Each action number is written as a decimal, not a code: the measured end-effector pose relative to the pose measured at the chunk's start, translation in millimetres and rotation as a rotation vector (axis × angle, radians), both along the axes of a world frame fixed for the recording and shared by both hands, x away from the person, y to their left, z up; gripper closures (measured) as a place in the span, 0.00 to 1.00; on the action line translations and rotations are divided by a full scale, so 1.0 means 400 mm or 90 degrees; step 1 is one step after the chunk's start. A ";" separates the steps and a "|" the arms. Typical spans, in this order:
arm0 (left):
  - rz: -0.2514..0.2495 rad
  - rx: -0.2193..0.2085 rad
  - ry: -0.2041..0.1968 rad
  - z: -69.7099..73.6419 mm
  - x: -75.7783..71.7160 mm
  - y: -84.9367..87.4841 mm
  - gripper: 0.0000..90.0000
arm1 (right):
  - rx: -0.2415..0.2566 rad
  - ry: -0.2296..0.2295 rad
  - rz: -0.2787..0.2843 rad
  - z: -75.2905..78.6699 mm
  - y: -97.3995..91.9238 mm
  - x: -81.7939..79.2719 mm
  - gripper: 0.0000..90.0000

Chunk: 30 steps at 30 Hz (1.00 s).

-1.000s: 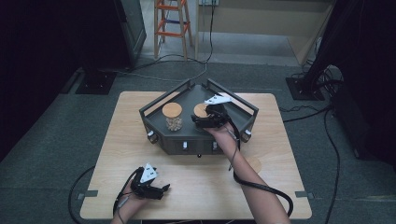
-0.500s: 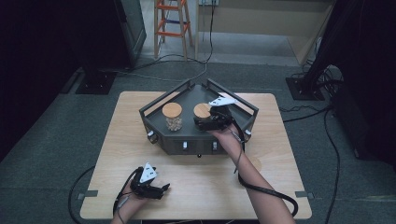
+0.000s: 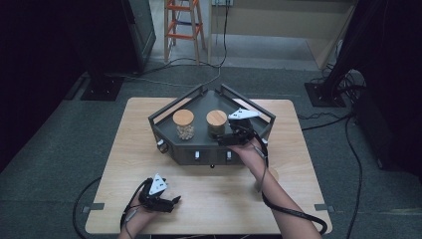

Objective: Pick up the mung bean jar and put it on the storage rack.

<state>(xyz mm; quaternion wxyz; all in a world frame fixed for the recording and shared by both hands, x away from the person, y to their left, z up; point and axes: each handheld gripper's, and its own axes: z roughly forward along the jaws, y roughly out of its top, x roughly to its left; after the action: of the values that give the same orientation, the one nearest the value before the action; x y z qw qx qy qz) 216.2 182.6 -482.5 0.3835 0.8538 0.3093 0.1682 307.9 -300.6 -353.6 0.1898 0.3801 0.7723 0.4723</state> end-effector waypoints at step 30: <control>0.004 0.006 0.002 0.000 0.003 0.002 0.13 | 0.012 -0.022 0.047 -0.016 -0.075 -0.092 0.15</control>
<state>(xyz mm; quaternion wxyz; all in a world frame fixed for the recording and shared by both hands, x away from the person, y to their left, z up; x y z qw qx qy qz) 217.5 183.3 -482.4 0.3780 0.8550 0.3121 0.1695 271.1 -330.8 -359.8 0.1817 0.3447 0.7779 0.4929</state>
